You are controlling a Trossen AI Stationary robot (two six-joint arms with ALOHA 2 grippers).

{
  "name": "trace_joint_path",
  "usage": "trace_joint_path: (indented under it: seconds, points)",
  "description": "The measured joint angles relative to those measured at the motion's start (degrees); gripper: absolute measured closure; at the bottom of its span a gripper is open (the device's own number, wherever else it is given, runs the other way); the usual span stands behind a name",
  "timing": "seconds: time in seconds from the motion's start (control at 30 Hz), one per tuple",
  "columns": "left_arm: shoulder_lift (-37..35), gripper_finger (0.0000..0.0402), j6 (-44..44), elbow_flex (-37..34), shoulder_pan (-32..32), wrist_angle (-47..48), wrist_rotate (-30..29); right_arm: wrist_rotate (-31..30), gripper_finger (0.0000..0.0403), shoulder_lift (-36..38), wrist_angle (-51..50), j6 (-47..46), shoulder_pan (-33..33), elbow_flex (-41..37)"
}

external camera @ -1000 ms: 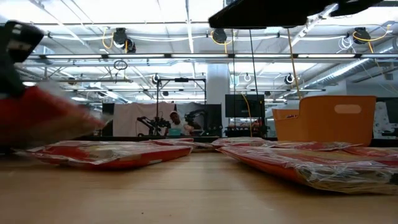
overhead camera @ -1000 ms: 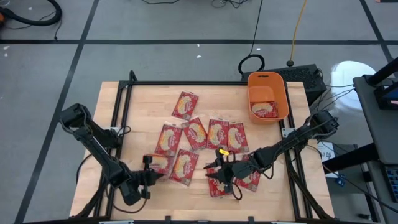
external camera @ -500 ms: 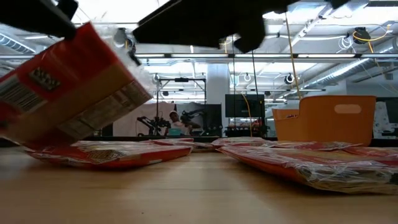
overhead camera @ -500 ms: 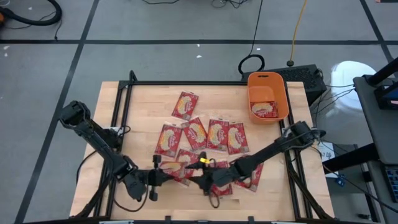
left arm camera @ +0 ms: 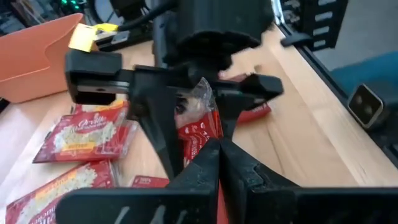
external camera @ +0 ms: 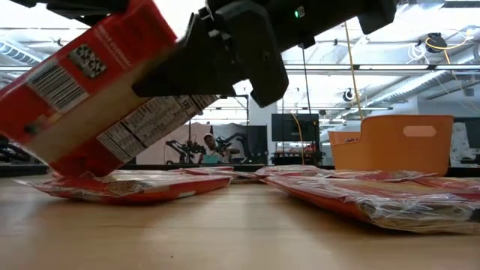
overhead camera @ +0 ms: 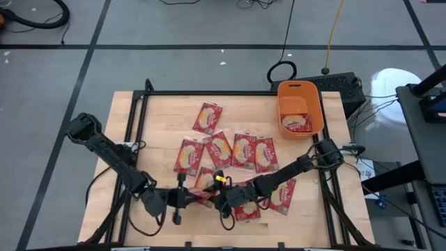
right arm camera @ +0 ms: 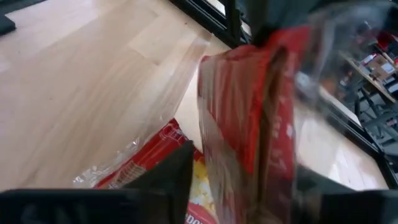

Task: Sort popcorn bags into baskets
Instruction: Put the red popcorn bag into the orange container

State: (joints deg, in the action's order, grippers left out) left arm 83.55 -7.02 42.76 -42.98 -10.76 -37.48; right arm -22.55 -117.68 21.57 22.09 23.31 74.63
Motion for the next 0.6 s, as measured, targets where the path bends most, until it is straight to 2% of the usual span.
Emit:
trace_joint_path:
  seconds: [0.17,0.3,0.43,0.6]
  points:
    - [0.00,0.0361,-3.35,0.00,0.59,-0.68,-0.20,0.30,0.0339,0.14,-0.10,-0.91,0.00,0.00]
    - [0.00,0.0320,-3.99,0.00,0.59,-4.58,-1.56,0.26,0.0376,0.14,-1.39,-0.36,0.02,0.00]
    - [0.00,0.0268,-3.16,0.00,0.59,-7.60,-2.23,0.22,0.0389,0.14,-1.68,-0.12,0.02,0.00]
    - [0.00,0.0221,-3.93,0.02,-0.11,-6.97,-10.54,0.09,0.0386,1.91,-6.56,-0.15,0.26,-0.02]
